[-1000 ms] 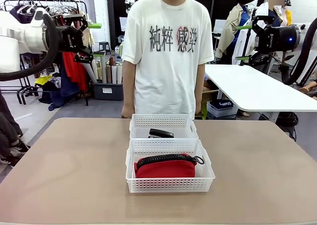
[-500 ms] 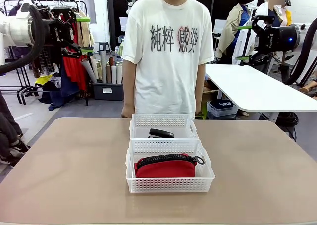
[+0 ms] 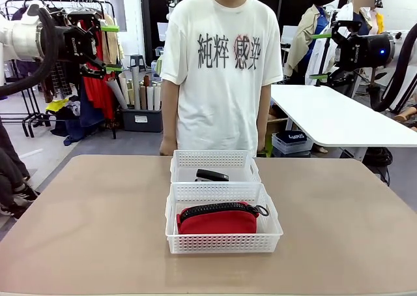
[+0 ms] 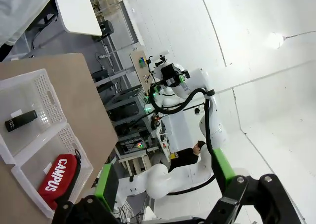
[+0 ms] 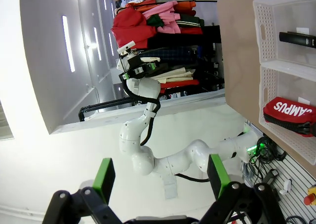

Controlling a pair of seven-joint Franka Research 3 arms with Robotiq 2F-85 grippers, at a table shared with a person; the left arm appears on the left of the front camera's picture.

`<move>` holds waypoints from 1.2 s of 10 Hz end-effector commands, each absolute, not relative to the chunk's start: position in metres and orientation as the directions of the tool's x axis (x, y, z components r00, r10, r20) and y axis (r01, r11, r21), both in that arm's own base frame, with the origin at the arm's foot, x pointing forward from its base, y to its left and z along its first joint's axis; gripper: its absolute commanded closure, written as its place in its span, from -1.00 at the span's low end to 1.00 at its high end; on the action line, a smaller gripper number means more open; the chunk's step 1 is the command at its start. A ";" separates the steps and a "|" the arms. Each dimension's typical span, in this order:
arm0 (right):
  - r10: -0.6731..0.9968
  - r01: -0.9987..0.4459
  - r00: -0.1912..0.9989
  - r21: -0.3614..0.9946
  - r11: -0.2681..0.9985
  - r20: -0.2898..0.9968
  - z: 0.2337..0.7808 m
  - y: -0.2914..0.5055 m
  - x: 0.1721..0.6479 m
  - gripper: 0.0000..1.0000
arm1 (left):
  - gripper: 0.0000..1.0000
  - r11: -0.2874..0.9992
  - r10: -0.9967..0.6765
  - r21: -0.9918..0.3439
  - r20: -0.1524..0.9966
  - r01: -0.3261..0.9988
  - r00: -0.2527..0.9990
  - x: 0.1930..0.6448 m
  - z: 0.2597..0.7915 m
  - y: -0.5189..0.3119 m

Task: Distribute items into two baskets.
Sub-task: Place the picked Stapler into the Organizing basket as instructed by the person.

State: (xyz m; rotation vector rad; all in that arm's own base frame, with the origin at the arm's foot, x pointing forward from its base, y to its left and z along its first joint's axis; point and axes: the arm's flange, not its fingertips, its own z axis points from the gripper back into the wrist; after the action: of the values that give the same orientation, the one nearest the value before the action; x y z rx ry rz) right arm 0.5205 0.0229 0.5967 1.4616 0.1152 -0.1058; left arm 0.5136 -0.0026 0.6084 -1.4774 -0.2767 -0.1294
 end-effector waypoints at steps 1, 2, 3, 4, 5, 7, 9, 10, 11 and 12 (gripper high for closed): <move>-0.003 0.140 0.990 0.986 0.087 -0.140 0.601 0.024 0.520 -1.00 | -1.00 0.084 0.086 -0.963 0.263 0.256 0.961 0.513 0.610 -0.003; -0.003 0.140 0.990 0.986 0.087 -0.140 0.601 0.024 0.520 -1.00 | -1.00 0.084 0.086 -0.963 0.263 0.256 0.961 0.513 0.610 -0.003; -0.003 0.140 0.990 0.986 0.087 -0.140 0.601 0.024 0.520 -1.00 | -1.00 0.084 0.086 -0.963 0.263 0.256 0.961 0.513 0.610 -0.003; -0.003 0.140 0.990 0.986 0.087 -0.140 0.601 0.024 0.520 -1.00 | -1.00 0.084 0.086 -0.963 0.263 0.256 0.961 0.513 0.610 -0.003; -0.003 0.140 0.990 0.986 0.087 -0.140 0.601 0.024 0.520 -1.00 | -1.00 0.084 0.086 -0.963 0.263 0.256 0.961 0.513 0.610 -0.003; -0.003 0.140 0.990 0.986 0.087 -0.140 0.601 0.024 0.520 -1.00 | -1.00 0.084 0.086 -0.963 0.263 0.256 0.961 0.513 0.610 -0.003; -0.003 0.140 0.990 0.986 0.087 -0.140 0.601 0.024 0.520 -1.00 | -1.00 0.084 0.086 -0.963 0.263 0.256 0.961 0.513 0.610 -0.003; -0.003 0.140 0.990 0.986 0.087 -0.140 0.601 0.024 0.520 -1.00 | -1.00 0.084 0.086 -0.963 0.263 0.256 0.961 0.513 0.610 -0.003; -0.003 0.140 0.990 0.986 0.087 -0.140 0.601 0.024 0.520 -1.00 | -1.00 0.084 0.086 -0.963 0.263 0.256 0.961 0.513 0.610 -0.003; -0.003 0.140 0.990 0.986 0.087 -0.140 0.601 0.024 0.520 -1.00 | -1.00 0.084 0.086 -0.963 0.263 0.256 0.961 0.513 0.610 -0.003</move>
State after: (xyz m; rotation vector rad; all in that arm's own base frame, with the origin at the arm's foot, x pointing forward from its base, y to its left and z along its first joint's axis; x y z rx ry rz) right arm 0.5205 0.0229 0.5967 1.4616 0.1152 -0.1058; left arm 0.5136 -0.0026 0.6084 -1.4776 -0.2768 -0.1294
